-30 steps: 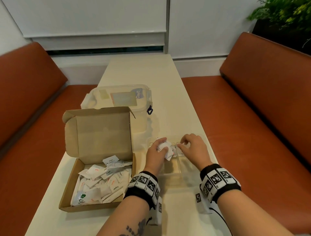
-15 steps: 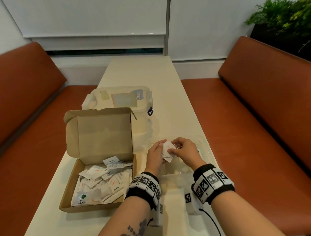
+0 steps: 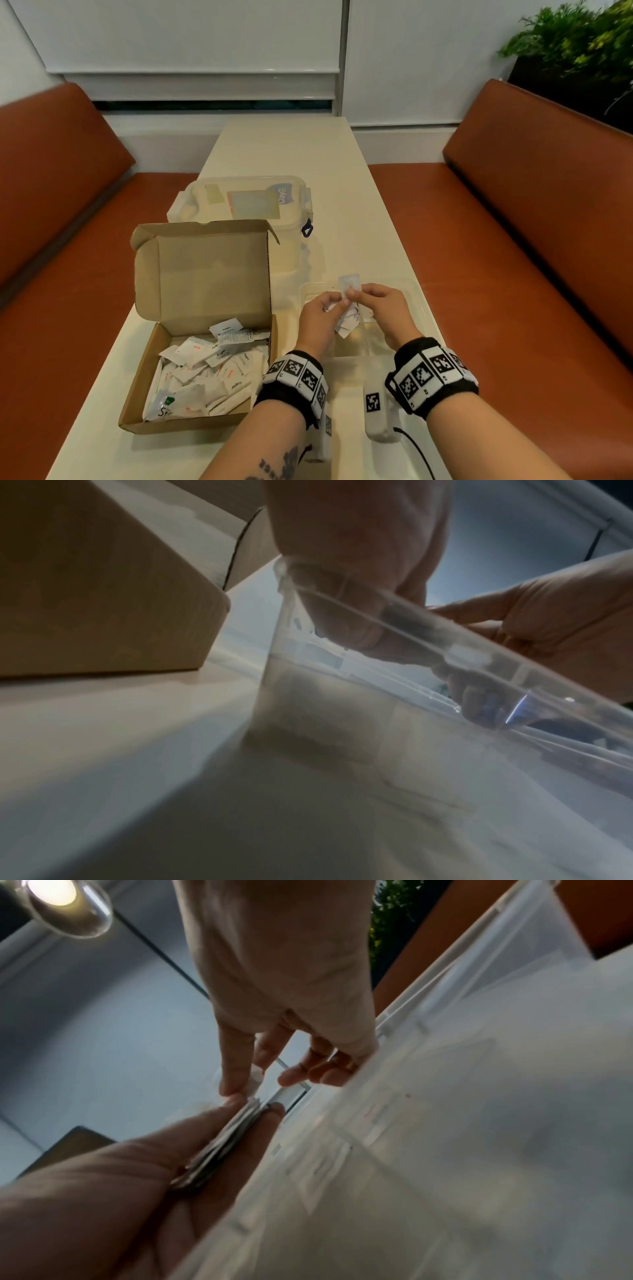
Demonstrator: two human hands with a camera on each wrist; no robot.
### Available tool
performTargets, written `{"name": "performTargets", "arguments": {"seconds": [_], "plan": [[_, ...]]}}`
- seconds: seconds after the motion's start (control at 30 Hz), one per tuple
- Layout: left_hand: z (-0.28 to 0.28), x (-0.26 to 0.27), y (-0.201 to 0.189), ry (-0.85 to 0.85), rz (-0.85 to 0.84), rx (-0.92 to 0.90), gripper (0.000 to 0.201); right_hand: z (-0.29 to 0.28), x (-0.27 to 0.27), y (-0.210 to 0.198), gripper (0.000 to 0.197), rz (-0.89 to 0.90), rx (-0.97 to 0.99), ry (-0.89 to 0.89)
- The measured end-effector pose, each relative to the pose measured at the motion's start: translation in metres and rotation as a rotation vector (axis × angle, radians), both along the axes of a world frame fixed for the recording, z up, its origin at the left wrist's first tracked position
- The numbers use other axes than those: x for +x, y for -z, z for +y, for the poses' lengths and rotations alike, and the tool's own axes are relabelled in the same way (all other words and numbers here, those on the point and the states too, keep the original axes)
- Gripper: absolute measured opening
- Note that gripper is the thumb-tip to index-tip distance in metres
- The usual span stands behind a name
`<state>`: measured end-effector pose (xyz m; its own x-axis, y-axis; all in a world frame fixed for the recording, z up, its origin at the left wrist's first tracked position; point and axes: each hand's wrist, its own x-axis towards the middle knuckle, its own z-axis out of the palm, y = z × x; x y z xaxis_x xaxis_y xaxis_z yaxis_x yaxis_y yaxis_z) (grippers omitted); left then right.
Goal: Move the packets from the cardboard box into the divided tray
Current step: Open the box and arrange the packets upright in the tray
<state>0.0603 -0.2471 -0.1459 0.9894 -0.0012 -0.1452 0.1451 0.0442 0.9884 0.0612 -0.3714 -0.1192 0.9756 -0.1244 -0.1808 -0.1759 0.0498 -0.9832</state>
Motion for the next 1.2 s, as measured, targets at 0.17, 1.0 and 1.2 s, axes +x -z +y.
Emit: {"name": "performTargets", "arguments": {"seconds": [0.17,1.0,1.2], "plan": [[-0.002,0.001,0.005,0.028,0.007,0.156,0.008,-0.007,0.011,-0.016,0.040,-0.091,-0.413,-0.127],[-0.001,0.004,0.001,-0.176,0.034,0.028,0.018,-0.043,0.019,0.007,0.003,0.074,-1.017,-0.201],[-0.001,0.003,0.002,-0.155,0.029,0.050,0.024,-0.040,0.015,0.021,0.006,0.013,-1.067,-0.134]]}}
